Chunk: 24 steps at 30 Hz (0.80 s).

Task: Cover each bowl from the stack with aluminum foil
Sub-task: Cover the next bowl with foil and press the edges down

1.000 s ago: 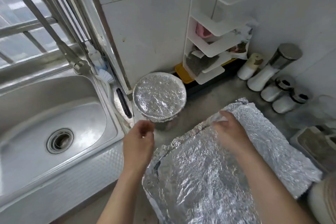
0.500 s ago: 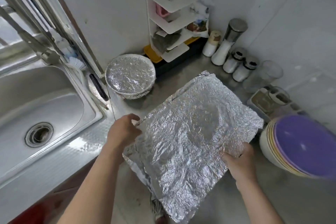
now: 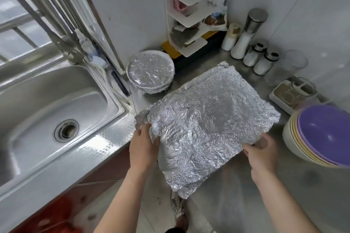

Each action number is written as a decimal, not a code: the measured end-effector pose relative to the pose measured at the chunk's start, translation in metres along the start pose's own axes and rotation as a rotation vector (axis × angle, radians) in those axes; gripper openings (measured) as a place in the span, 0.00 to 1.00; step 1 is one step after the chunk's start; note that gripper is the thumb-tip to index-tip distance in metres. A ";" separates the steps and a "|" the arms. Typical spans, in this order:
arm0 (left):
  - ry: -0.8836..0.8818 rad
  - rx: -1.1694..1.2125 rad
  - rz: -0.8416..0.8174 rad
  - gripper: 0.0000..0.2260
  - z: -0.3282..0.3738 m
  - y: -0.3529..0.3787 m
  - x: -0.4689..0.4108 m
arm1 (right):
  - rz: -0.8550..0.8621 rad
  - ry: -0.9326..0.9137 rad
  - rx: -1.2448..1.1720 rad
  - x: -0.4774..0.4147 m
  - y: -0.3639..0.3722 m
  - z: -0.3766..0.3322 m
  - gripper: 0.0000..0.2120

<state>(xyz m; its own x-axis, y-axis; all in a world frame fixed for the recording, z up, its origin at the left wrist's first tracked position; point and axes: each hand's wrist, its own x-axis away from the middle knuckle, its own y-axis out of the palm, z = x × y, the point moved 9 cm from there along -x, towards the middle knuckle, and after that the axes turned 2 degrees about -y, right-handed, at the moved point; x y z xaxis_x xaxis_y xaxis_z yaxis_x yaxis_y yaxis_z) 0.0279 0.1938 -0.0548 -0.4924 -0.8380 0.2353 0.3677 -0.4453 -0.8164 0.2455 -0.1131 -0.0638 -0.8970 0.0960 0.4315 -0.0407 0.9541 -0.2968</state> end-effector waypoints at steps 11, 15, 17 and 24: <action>-0.230 0.266 0.027 0.25 -0.005 -0.003 -0.005 | -0.103 0.278 -0.335 0.009 0.006 -0.004 0.26; -0.207 0.440 0.088 0.24 0.018 -0.021 0.005 | -0.125 0.201 -0.188 0.011 -0.005 -0.019 0.30; -0.178 0.547 0.100 0.26 0.032 -0.030 0.011 | -0.180 -0.034 0.259 0.014 -0.019 -0.038 0.37; -0.150 0.922 0.048 0.27 0.082 -0.037 0.048 | -0.813 -0.657 1.083 0.096 -0.003 -0.017 0.54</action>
<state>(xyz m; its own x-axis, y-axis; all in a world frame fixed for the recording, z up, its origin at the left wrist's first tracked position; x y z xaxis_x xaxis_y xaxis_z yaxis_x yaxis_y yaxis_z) 0.0552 0.1442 0.0300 -0.3773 -0.8652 0.3304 0.8972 -0.4298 -0.1010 0.1670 -0.1015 -0.0068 -0.4907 -0.7620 0.4226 -0.6430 -0.0107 -0.7658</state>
